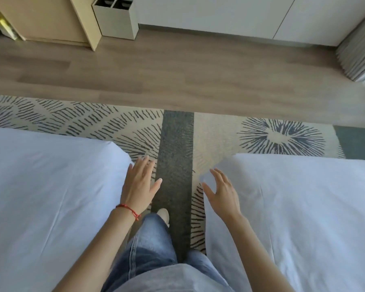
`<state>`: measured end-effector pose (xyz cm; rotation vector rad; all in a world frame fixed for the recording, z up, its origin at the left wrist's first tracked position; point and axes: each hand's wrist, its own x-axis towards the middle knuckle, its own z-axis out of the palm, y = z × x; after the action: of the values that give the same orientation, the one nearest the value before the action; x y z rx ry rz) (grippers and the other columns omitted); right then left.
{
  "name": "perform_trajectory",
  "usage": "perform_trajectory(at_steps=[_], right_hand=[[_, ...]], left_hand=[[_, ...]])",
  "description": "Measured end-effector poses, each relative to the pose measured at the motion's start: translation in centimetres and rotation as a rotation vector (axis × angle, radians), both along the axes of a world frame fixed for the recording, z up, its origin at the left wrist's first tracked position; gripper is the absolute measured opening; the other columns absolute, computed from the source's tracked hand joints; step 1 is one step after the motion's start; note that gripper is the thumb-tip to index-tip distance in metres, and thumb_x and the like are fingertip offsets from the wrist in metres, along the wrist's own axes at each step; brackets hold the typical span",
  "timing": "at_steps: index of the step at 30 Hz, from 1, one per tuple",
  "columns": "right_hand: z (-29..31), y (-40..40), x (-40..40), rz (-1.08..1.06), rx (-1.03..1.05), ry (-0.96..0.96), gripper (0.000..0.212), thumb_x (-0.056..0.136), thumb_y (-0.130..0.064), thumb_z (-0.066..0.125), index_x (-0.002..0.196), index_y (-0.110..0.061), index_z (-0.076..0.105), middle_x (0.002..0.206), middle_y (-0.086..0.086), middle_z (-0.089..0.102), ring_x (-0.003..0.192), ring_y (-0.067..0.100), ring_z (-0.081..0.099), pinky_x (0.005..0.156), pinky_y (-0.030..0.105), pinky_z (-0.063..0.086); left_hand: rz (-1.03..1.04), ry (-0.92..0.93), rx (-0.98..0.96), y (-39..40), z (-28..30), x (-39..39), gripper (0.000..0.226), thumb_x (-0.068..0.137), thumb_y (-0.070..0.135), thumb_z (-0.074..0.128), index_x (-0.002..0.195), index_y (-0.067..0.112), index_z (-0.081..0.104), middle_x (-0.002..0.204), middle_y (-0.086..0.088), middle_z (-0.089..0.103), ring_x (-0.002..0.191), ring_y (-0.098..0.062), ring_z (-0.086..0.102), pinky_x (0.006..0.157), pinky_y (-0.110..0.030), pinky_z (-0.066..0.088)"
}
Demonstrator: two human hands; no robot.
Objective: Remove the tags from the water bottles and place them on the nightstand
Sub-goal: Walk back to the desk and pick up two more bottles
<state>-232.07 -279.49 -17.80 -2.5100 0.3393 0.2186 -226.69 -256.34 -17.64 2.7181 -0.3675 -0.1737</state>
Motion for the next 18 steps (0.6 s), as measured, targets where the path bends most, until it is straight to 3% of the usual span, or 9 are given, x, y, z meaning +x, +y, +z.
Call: perform_trajectory(at_steps=[10, 18], right_hand=[[3.4, 2.3, 18.6, 0.144, -0.15, -0.198, 0.053, 0.091, -0.042, 0.051, 0.135, -0.013, 0.044, 0.146, 0.008, 0.04, 0.136, 0.024, 0.035, 0.106, 0.04, 0.034], [2.6, -1.8, 33.0, 0.255, -0.243, -0.243, 0.053, 0.09, -0.042, 0.051, 0.132, -0.009, 0.047, 0.144, 0.013, 0.042, 0.135, 0.029, 0.037, 0.108, 0.042, 0.032]], left_hand=[[-0.063, -0.079, 0.098, 1.9, 3.9, 18.0, 0.057, 0.077, 0.024, 0.071, 0.123, -0.005, 0.051, 0.131, -0.028, 0.05, 0.123, -0.046, 0.044, 0.1, -0.061, 0.034], [-0.061, -0.087, 0.149, -2.5, 2.2, 30.5, 0.06, 0.084, 0.035, 0.061, 0.131, 0.001, 0.045, 0.139, -0.022, 0.043, 0.13, -0.04, 0.037, 0.107, -0.058, 0.028]])
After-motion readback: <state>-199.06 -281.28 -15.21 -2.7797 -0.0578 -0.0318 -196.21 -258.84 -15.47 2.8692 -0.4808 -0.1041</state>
